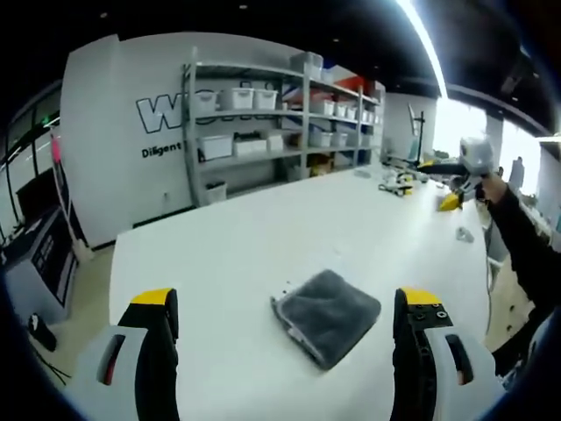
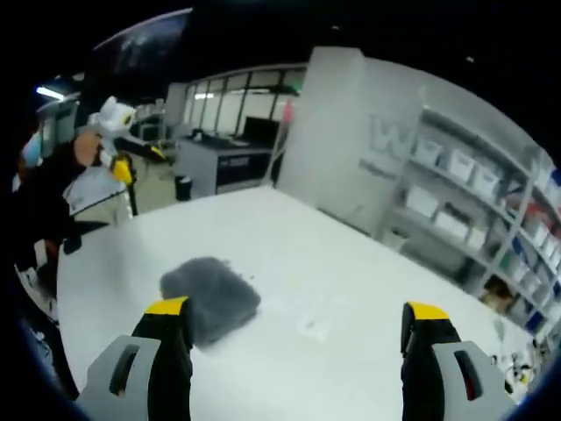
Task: Open the folded towel by lifting each exposed corner and separating the folded layers until the towel lies flat within the target outline without major curled edges
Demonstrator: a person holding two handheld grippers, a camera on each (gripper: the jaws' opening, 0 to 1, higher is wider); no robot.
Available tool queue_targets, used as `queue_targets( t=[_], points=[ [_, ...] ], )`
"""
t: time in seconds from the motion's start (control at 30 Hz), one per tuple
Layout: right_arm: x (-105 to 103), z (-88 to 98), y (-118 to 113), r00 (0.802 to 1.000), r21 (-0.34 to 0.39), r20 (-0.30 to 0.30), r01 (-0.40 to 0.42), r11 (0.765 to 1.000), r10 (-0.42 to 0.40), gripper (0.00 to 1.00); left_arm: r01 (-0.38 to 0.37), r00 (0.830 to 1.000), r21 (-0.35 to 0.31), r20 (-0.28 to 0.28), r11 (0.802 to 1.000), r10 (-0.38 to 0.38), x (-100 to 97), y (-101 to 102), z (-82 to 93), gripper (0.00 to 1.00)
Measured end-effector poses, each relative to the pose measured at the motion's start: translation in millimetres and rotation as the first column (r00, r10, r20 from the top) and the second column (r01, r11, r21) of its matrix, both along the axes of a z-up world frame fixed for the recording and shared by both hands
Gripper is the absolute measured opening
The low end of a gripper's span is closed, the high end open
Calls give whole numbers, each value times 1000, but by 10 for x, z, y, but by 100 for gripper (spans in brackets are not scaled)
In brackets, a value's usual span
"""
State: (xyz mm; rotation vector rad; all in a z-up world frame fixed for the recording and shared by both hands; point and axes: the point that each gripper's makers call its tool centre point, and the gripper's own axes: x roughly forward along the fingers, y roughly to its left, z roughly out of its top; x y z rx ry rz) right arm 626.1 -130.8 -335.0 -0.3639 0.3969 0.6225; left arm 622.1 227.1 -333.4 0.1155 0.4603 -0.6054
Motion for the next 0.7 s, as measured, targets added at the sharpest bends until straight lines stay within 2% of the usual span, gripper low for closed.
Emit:
queue_targets(
  t=[0.13,0.33,0.7],
  points=[
    [80,-124,-16,1000,-4,-29,5,1000,-6,100,5,1000,3,-6,1000,-5,50,3,-28,99],
    [184,-91,43,999,18,-31,10,1000,-10,100,1,1000,-14,-12,1000,-1,153,0,-77,99],
    [340,-231,161,999,31,-49,9,999,-7,100,7,999,-23,-38,1000,-8,291,-11,-189,99]
  ],
)
